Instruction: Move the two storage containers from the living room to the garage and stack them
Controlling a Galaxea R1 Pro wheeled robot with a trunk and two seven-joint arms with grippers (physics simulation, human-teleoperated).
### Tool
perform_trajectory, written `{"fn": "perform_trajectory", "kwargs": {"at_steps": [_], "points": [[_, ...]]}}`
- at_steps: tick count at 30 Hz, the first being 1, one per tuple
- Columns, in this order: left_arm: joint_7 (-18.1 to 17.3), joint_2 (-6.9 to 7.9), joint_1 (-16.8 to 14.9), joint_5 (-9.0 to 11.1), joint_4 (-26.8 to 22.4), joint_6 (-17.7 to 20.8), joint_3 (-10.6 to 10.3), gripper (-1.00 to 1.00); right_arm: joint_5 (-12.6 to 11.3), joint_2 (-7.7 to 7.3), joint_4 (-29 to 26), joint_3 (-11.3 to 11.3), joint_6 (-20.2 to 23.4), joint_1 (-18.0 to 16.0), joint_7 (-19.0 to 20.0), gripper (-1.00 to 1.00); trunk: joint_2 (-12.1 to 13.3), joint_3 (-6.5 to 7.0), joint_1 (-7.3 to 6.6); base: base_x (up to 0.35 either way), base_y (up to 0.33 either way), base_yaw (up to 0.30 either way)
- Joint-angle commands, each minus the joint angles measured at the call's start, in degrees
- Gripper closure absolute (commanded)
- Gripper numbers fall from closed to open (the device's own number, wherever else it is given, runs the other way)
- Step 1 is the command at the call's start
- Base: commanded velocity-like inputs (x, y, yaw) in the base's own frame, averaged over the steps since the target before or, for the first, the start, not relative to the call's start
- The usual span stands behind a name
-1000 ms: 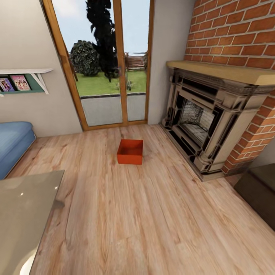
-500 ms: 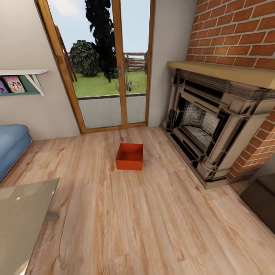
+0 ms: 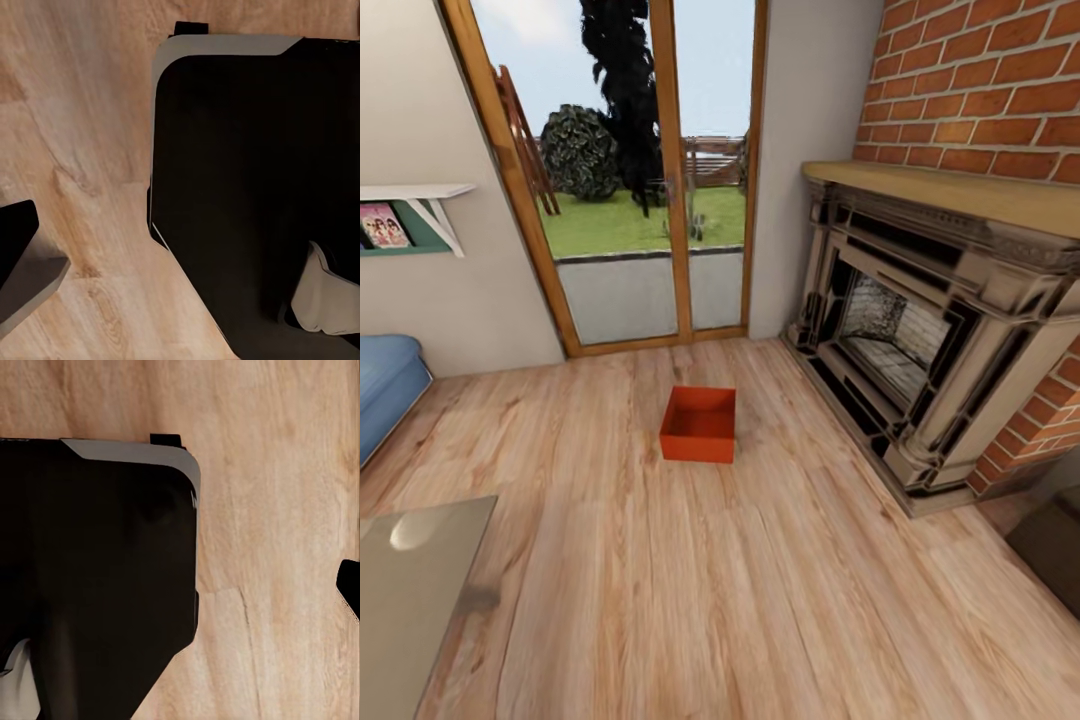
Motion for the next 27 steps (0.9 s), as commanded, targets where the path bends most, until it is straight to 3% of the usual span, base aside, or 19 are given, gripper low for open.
{"fn": "perform_trajectory", "kwargs": {"at_steps": [1, 27], "points": [[0.19, -0.01, -0.03, 0.52, -0.03, 0.21, -0.49, -1.0, -0.44, 0.06, 0.15, 0.46, -0.21, -0.05, -0.03, -1.0, -0.07, -0.07, 0.05, 0.322, 0.0, 0.0], [0.28, 0.07, -0.03, 0.52, -0.03, 0.28, -0.49, -1.0, -0.43, 0.0, 0.15, 0.49, -0.27, -0.05, 0.12, -1.0, -0.07, -0.07, 0.05, 0.322, 0.0, 0.034]]}}
